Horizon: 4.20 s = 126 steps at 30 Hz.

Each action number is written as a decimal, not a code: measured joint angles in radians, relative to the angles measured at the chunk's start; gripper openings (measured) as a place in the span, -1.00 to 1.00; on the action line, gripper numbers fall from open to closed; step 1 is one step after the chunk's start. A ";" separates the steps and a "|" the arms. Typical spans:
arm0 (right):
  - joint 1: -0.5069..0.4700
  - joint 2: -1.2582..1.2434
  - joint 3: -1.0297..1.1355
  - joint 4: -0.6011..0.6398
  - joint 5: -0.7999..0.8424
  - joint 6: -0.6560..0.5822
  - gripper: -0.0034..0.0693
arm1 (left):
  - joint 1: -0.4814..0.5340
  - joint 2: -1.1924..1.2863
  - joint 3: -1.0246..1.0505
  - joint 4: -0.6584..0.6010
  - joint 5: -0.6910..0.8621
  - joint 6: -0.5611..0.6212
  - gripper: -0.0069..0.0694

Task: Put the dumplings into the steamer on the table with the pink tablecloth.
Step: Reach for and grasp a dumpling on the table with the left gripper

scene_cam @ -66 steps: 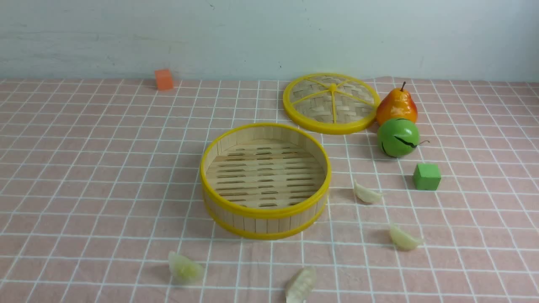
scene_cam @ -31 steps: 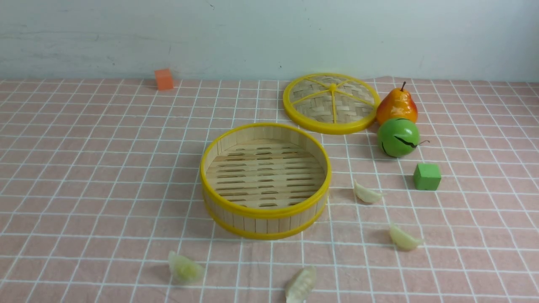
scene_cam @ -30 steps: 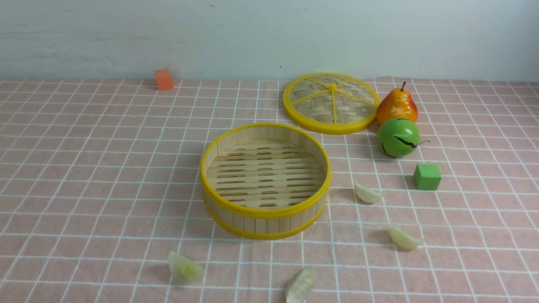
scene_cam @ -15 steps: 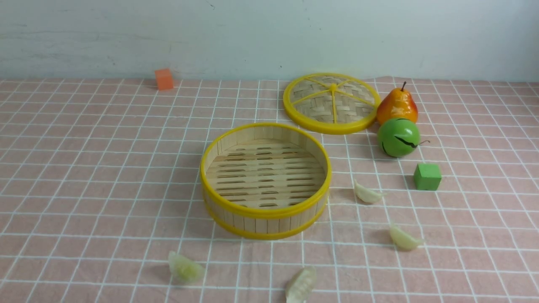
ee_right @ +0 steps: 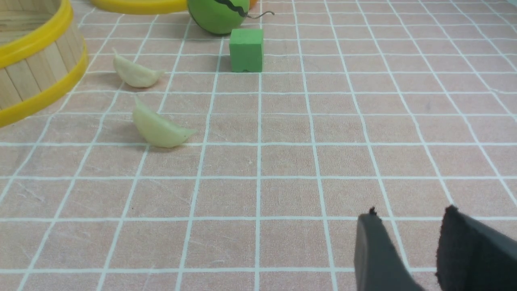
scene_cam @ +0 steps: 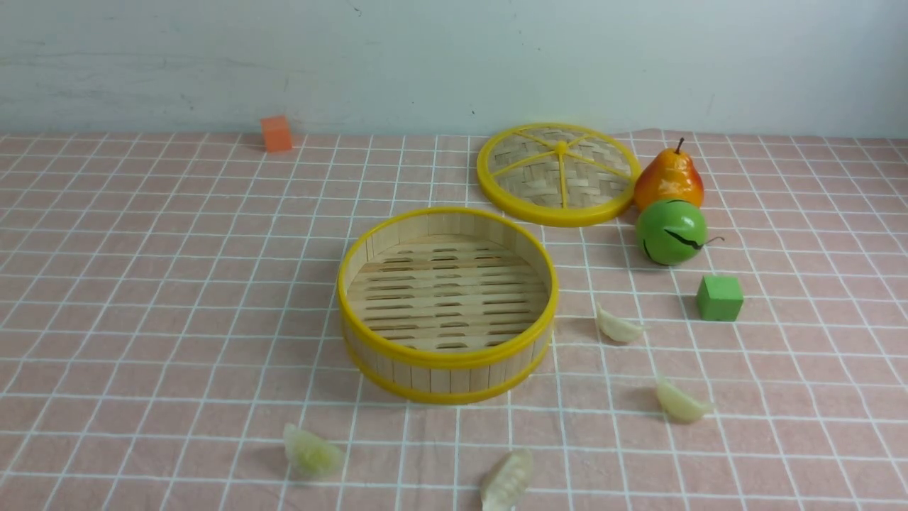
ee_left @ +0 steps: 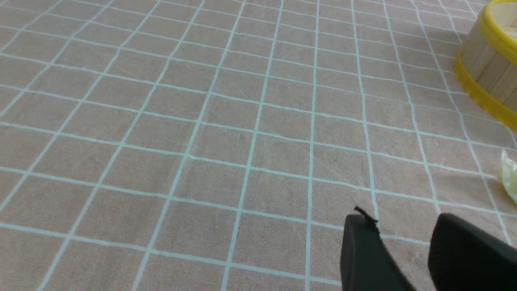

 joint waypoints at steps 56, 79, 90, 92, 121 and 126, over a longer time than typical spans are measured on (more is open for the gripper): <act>0.000 0.000 0.000 0.255 0.007 0.100 -0.25 | 0.000 0.000 0.000 -0.696 -0.100 -0.521 -0.19; 0.000 0.061 -0.119 0.861 0.008 -0.033 -0.57 | 0.000 0.240 -0.387 -0.638 0.214 -0.058 -0.75; 0.034 0.722 -0.678 0.583 0.360 -0.410 -0.96 | -0.132 0.849 -0.790 -0.264 0.613 0.087 -0.85; 0.104 0.837 -0.767 0.541 0.461 -0.424 -0.95 | -0.216 0.930 -0.818 -0.231 0.614 0.080 -0.85; 0.669 1.141 -0.928 -0.056 0.695 -0.133 -0.91 | -0.437 1.744 -0.959 -0.138 0.116 -0.475 0.54; 0.669 1.141 -0.928 -0.056 0.691 -0.133 -0.90 | -0.437 1.753 -0.965 -0.138 0.096 -0.484 0.17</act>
